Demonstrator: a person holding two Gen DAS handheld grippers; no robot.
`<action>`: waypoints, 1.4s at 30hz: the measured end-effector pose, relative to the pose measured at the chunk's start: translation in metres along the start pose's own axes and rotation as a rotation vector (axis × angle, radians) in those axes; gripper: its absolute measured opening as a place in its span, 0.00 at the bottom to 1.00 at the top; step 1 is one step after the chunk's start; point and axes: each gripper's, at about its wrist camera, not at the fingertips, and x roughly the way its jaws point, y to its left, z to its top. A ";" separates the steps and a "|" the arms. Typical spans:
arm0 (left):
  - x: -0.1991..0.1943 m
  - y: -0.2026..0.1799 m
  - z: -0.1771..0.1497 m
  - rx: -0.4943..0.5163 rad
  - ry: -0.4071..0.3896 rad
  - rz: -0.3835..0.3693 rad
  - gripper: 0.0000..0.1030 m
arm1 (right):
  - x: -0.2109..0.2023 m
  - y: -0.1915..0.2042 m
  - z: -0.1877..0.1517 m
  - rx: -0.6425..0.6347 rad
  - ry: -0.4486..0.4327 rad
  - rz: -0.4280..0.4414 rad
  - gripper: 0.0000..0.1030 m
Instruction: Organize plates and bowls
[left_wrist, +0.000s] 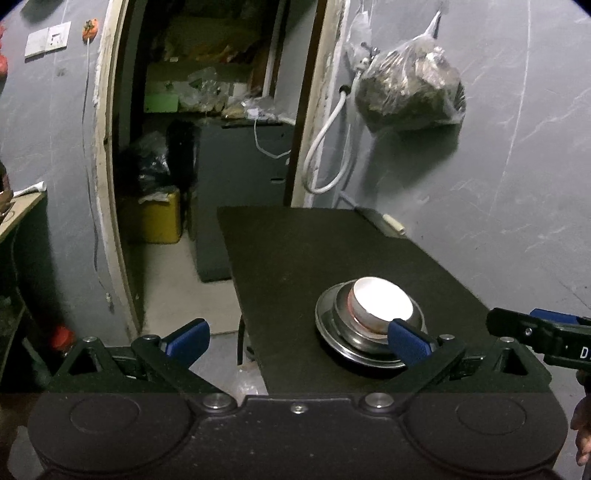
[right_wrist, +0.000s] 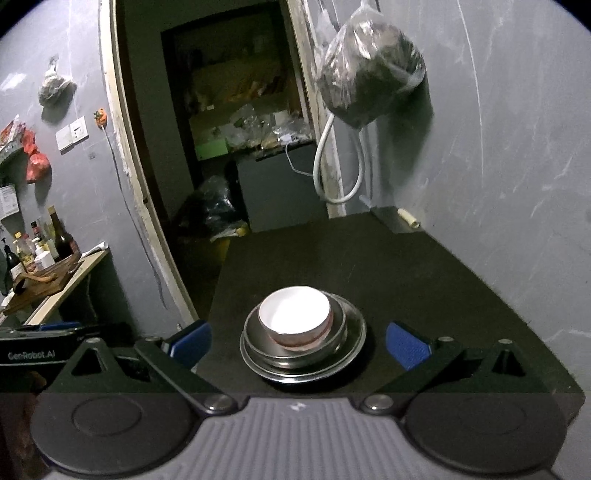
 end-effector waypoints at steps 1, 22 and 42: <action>-0.002 0.000 -0.002 0.003 -0.008 -0.003 0.99 | -0.002 0.004 -0.001 -0.011 -0.001 -0.008 1.00; -0.012 -0.015 -0.027 0.039 -0.017 0.018 0.99 | -0.017 -0.001 -0.010 -0.063 0.038 -0.045 1.00; -0.018 -0.051 -0.053 0.068 0.070 0.092 0.99 | -0.022 -0.047 -0.031 -0.015 0.098 0.021 1.00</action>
